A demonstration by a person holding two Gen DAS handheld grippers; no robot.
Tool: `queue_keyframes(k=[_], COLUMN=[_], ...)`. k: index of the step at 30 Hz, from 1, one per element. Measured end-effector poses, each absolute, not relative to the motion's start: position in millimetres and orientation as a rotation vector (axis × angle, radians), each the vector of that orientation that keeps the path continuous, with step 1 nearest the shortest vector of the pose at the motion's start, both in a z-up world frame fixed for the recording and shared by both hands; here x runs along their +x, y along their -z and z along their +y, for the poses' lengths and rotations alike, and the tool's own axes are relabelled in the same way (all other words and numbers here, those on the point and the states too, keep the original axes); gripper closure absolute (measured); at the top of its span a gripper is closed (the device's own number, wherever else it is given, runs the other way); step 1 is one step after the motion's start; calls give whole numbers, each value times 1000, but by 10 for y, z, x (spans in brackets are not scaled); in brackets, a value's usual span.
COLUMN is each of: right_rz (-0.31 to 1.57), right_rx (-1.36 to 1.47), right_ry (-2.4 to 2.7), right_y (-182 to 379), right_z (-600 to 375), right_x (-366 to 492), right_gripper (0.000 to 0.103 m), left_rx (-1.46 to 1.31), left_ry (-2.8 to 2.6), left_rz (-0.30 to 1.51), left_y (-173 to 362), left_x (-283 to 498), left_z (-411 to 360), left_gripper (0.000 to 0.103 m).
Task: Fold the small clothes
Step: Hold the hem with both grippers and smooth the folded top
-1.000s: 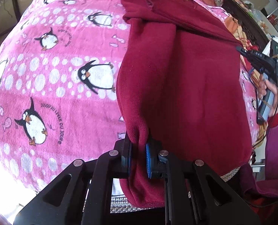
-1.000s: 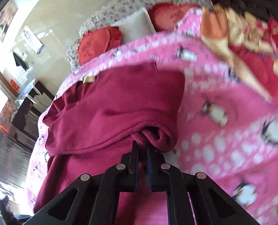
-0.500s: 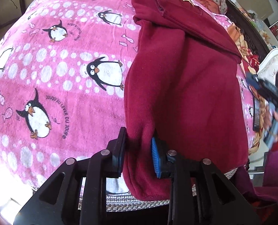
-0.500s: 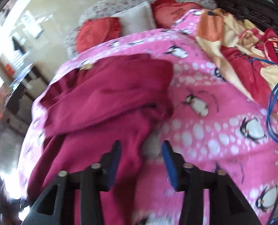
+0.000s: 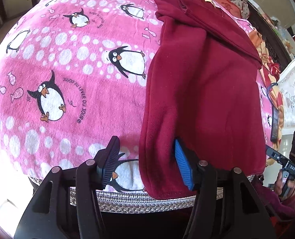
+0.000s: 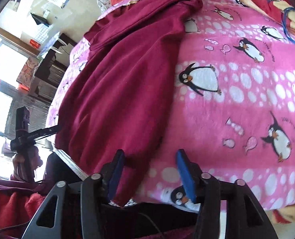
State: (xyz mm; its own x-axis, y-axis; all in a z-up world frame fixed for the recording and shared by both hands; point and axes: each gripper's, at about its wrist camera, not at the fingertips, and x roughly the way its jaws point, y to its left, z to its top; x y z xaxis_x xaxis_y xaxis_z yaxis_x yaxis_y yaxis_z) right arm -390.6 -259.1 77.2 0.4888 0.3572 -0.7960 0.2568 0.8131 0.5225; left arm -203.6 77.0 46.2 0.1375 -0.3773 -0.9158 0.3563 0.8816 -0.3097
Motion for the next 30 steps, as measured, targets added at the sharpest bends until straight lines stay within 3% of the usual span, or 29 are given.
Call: queue_keyframes(k=[21, 30], right_rz=[1110, 1083], right_rx=[660, 665], right_ry=[-164, -172], right_y=[-763, -715], right_z=[-2305, -2316], right_x=[-3591, -3594], right_gripper=[45, 44], left_rx=[50, 79], left_ry=[475, 465], left_rz=[1307, 1298], left_y=[-412, -385], left_x=[-2089, -2129], left_z=[654, 580], left_gripper=[46, 41])
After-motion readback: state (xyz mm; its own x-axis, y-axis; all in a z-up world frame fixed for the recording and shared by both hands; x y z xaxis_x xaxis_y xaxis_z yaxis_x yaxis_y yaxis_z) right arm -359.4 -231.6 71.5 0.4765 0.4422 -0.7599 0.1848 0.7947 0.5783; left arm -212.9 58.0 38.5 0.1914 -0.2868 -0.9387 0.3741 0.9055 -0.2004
